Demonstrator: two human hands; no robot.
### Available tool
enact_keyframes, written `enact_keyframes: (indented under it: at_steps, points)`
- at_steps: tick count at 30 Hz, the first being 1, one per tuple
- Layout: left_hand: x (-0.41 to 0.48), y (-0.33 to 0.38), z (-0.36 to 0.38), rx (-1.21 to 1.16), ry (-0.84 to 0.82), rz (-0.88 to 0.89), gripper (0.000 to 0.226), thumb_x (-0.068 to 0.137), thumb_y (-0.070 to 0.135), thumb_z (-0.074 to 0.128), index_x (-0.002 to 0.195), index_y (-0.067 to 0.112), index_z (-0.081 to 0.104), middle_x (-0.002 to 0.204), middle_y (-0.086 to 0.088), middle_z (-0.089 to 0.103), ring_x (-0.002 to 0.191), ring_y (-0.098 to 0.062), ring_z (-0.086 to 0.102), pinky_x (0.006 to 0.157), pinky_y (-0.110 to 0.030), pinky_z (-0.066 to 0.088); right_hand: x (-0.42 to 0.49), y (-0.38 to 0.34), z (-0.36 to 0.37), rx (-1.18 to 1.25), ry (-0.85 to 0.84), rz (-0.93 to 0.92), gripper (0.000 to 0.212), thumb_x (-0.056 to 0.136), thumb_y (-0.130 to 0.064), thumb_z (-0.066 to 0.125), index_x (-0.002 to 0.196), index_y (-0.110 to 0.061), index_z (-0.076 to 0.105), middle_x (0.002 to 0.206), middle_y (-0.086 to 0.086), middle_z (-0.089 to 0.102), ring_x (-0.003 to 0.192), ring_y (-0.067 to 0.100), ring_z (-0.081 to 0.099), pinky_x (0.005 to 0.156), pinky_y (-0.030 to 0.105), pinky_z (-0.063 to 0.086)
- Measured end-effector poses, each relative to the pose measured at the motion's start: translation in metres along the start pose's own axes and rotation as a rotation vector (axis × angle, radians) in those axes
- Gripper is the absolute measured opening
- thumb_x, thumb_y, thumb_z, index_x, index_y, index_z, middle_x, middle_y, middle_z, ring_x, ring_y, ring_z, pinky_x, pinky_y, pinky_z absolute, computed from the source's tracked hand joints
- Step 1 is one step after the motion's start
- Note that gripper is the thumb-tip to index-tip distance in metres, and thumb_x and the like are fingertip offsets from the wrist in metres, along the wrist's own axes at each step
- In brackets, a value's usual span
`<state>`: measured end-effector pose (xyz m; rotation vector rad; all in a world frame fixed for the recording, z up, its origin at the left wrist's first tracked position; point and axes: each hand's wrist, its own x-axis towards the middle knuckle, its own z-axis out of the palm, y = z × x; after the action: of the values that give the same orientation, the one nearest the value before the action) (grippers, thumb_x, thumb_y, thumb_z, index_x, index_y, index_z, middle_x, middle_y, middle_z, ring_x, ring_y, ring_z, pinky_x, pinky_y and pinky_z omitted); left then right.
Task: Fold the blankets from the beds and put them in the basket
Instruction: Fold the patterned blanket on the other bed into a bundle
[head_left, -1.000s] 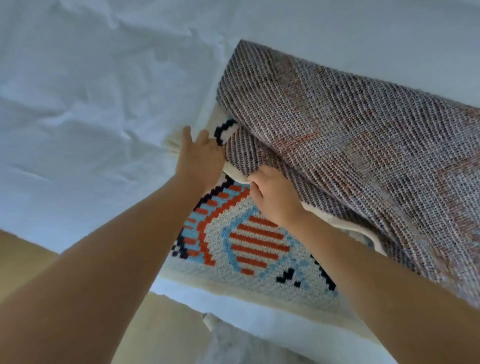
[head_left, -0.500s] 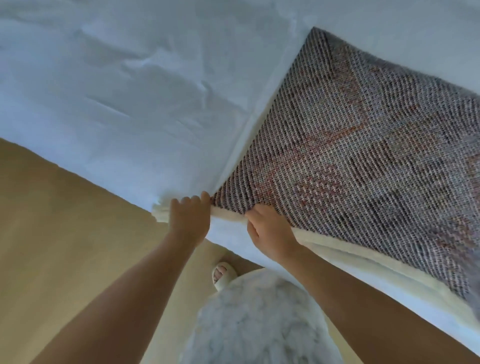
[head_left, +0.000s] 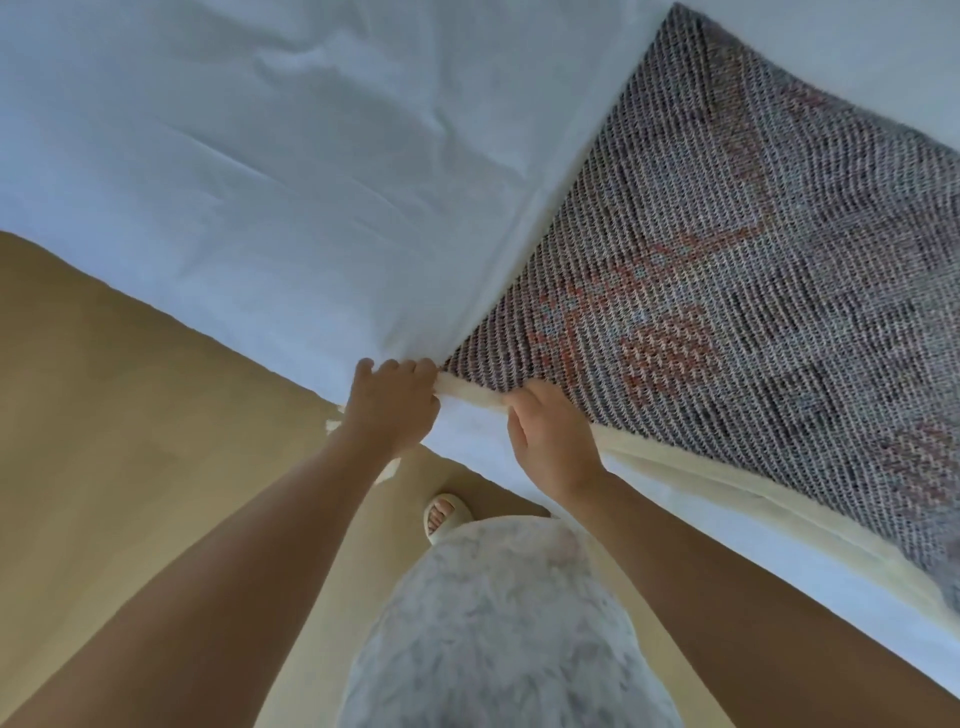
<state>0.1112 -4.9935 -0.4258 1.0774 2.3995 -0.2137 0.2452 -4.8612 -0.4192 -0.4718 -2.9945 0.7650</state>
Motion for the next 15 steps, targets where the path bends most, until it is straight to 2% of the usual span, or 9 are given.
enact_keyframes:
  at_steps: [2,3,5,6,8,10,12,15]
  points:
    - [-0.005,-0.010,0.008,0.035,0.096,-0.030,0.021,0.089,0.018,0.045,0.103,0.006,0.055,0.088,-0.005,0.063,0.084,-0.028,0.060,0.090,-0.042,0.039,-0.002,-0.003,0.001,0.011,0.016,-0.024,0.013,0.075,0.005,0.061,0.084,0.000,0.068,0.071,0.011,0.062,0.063,0.025,0.060,0.050,0.026,0.049]
    - [-0.007,-0.011,0.011,0.058,0.132,-0.031,0.017,0.080,0.015,0.057,0.093,0.004,0.059,0.074,-0.007,0.061,0.069,-0.028,0.060,0.082,-0.042,0.044,-0.005,-0.002,0.002,-0.006,-0.007,-0.026,0.013,0.073,0.006,0.064,0.083,-0.001,0.068,0.071,0.010,0.062,0.063,0.025,0.061,0.049,0.026,0.049]
    - [-0.008,-0.006,0.016,0.104,0.204,-0.040,0.030,0.055,0.009,0.077,0.080,0.003,0.062,0.063,-0.008,0.058,0.055,-0.026,0.057,0.070,-0.044,0.050,-0.010,0.001,0.005,-0.047,-0.122,0.001,0.017,0.073,0.008,0.068,0.086,-0.002,0.068,0.076,0.011,0.064,0.069,0.027,0.063,0.053,0.028,0.051]
    - [-0.008,0.001,0.015,0.107,0.234,-0.049,0.040,0.047,0.008,0.080,0.083,0.004,0.064,0.068,-0.010,0.061,0.058,-0.027,0.059,0.069,-0.045,0.051,-0.011,0.003,0.005,-0.069,-0.197,0.030,0.018,0.077,0.006,0.064,0.094,-0.002,0.068,0.084,0.012,0.065,0.078,0.029,0.064,0.060,0.032,0.053]
    - [-0.009,0.021,0.005,0.038,0.269,-0.025,0.062,0.046,0.012,0.079,0.106,0.007,0.062,0.095,-0.014,0.065,0.082,-0.032,0.064,0.078,-0.051,0.051,-0.012,0.009,0.006,-0.102,-0.325,0.096,0.024,0.088,-0.003,0.052,0.109,-0.002,0.064,0.102,0.014,0.064,0.096,0.030,0.061,0.076,0.037,0.052]
    - [-0.009,0.048,0.002,-0.027,0.298,0.106,0.075,0.048,0.012,0.074,0.121,0.010,0.055,0.112,-0.016,0.062,0.101,-0.034,0.062,0.086,-0.054,0.048,-0.018,0.009,0.001,-0.028,-0.256,0.147,0.022,0.087,-0.006,0.052,0.104,-0.002,0.065,0.098,0.014,0.064,0.091,0.030,0.061,0.072,0.038,0.053]
    - [-0.009,0.075,0.000,-0.046,0.309,0.290,0.069,0.049,0.012,0.072,0.116,0.013,0.055,0.110,-0.012,0.065,0.099,-0.032,0.063,0.083,-0.048,0.050,-0.028,0.013,-0.007,0.066,-0.118,0.231,0.014,0.079,-0.004,0.057,0.089,-0.001,0.066,0.085,0.014,0.062,0.076,0.029,0.060,0.058,0.035,0.053]
    - [-0.008,0.111,0.003,-0.005,0.263,0.508,0.044,0.048,0.020,0.081,0.090,0.018,0.067,0.081,0.002,0.066,0.073,-0.020,0.063,0.066,-0.032,0.049,-0.058,0.041,-0.024,0.061,0.008,0.369,0.012,0.073,-0.005,0.051,0.077,0.000,0.061,0.076,0.015,0.058,0.068,0.030,0.055,0.055,0.032,0.050]
